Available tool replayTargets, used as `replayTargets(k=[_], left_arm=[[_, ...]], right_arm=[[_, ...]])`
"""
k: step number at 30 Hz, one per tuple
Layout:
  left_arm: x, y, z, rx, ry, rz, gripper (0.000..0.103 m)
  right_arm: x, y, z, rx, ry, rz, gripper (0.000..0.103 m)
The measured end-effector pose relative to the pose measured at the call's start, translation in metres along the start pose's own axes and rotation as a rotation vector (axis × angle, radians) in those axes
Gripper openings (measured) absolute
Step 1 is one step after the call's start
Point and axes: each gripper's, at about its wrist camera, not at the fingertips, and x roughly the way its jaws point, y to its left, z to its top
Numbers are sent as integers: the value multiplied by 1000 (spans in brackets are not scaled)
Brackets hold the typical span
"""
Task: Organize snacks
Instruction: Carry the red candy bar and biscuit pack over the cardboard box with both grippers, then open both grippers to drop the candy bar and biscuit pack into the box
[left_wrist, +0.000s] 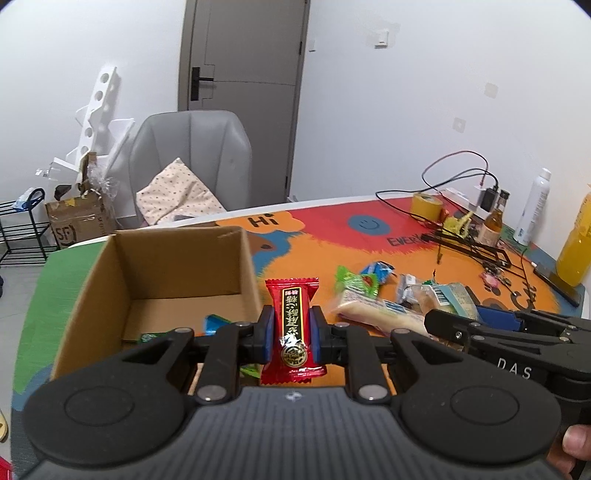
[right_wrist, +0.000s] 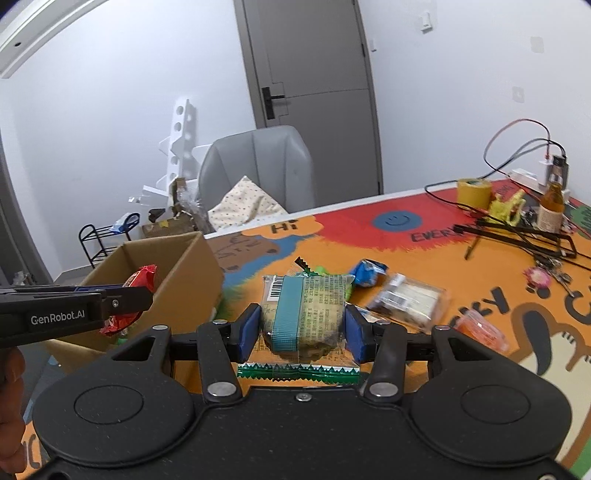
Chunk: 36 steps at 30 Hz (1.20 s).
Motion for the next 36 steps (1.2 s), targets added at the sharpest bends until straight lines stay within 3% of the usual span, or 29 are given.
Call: replayTargets(k=[14,36], left_arm=[[-11,55,9,-69,-18,91,18],[-12,110,8,-149,-2,136,22]], right_arm=[[17,42,18,-52,-13,71,46],[47,99,36,-117,-3,147,46]])
